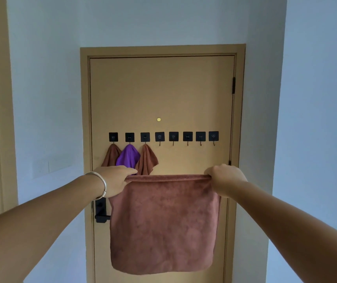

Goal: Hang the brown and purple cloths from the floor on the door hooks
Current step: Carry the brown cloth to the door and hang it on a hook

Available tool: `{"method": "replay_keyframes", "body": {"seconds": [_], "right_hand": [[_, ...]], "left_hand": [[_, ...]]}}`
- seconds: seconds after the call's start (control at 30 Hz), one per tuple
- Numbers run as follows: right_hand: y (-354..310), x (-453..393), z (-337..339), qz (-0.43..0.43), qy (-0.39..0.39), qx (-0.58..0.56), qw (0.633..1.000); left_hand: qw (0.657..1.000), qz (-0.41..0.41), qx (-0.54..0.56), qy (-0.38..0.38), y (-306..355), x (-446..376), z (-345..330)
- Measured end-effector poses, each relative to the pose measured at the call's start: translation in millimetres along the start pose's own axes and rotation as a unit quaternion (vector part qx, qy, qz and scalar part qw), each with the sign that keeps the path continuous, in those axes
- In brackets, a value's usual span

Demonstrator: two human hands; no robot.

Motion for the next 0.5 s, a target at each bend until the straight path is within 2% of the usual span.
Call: {"method": "replay_keyframes", "body": {"seconds": [0.5], "right_hand": [[-16, -207, -86, -0.037, -0.011, 0.029, 0.999]], "left_hand": [[0.999, -0.032, 0.019, 0.033, -106, -199, -67]]}}
Point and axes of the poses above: each hand's wrist, its own x-axis away from the middle knuckle, its own z-axis out of the back of the hand, y = z × x, the point moved 2 cm from there along -x, towards the middle knuckle, and after that the axes turned 7 degrees about -x, right-handed, at the moved point
